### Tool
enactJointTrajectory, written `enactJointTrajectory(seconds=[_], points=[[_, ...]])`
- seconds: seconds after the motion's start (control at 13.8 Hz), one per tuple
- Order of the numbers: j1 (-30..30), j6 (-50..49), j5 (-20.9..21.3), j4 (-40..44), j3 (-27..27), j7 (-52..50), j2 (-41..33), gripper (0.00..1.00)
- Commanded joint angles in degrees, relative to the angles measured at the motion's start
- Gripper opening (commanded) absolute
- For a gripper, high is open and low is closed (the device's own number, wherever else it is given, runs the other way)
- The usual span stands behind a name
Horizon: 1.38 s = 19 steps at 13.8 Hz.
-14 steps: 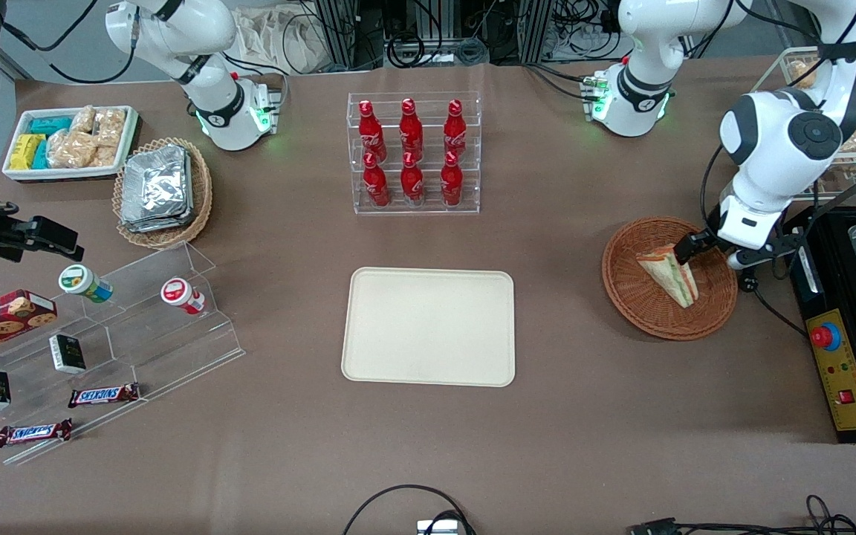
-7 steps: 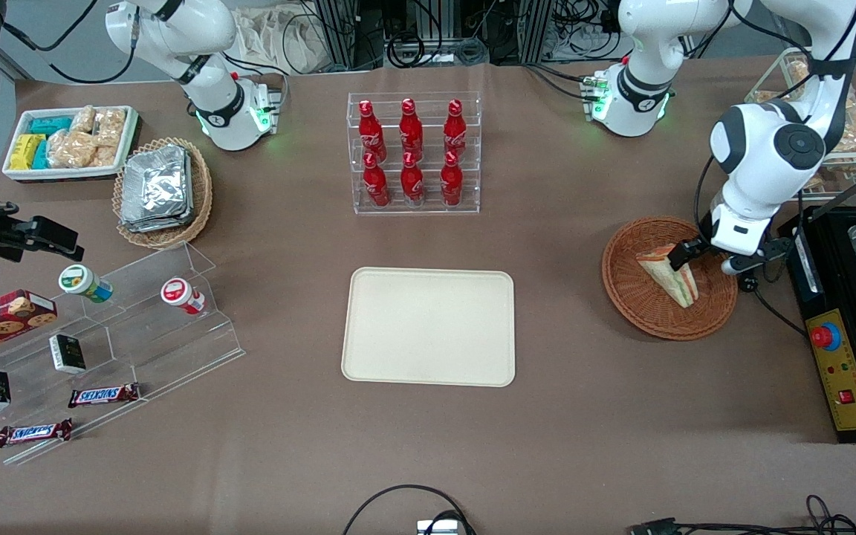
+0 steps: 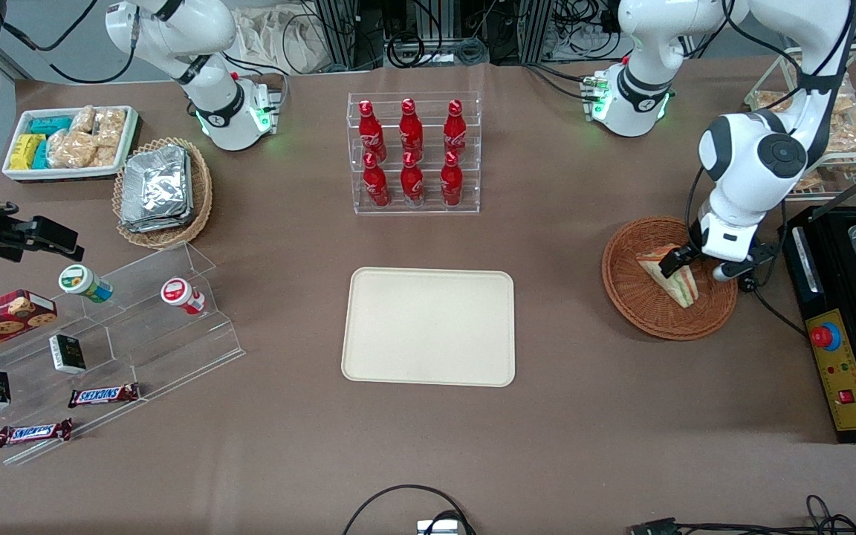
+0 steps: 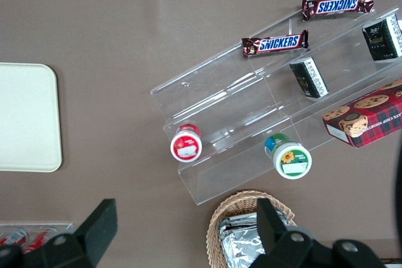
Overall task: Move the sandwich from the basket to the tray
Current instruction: 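Lower the left gripper and close it on the sandwich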
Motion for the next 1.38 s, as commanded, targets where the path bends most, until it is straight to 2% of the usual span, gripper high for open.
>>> enactJointTrajectory(seconds=[0.0,0.36,0.44,0.51,0.58,0.65,0.73,1.02,1.31], points=[[-1.5,3.2,-0.2,-0.9,-0.1,-2.2,1.2,1.00],[-1.5,8.4,-0.1,-3.2,-0.1,-2.1,3.3,1.00],[-1.5,8.5,-0.1,-3.4,-0.1,-2.1,3.4,0.92],[-1.5,8.5,0.1,-3.7,-0.1,-2.0,3.4,0.74],[-1.6,8.5,0.3,-3.7,-0.1,-1.9,3.4,0.51],[-1.6,8.5,0.6,-3.8,-0.1,-1.8,3.4,0.36],[-1.6,8.5,0.7,-3.8,-0.1,-1.6,3.4,0.29],[-1.6,5.5,1.2,-3.2,-1.6,-0.2,0.9,0.28],[-1.6,-5.2,2.2,-0.7,-4.6,4.6,-4.9,0.28]])
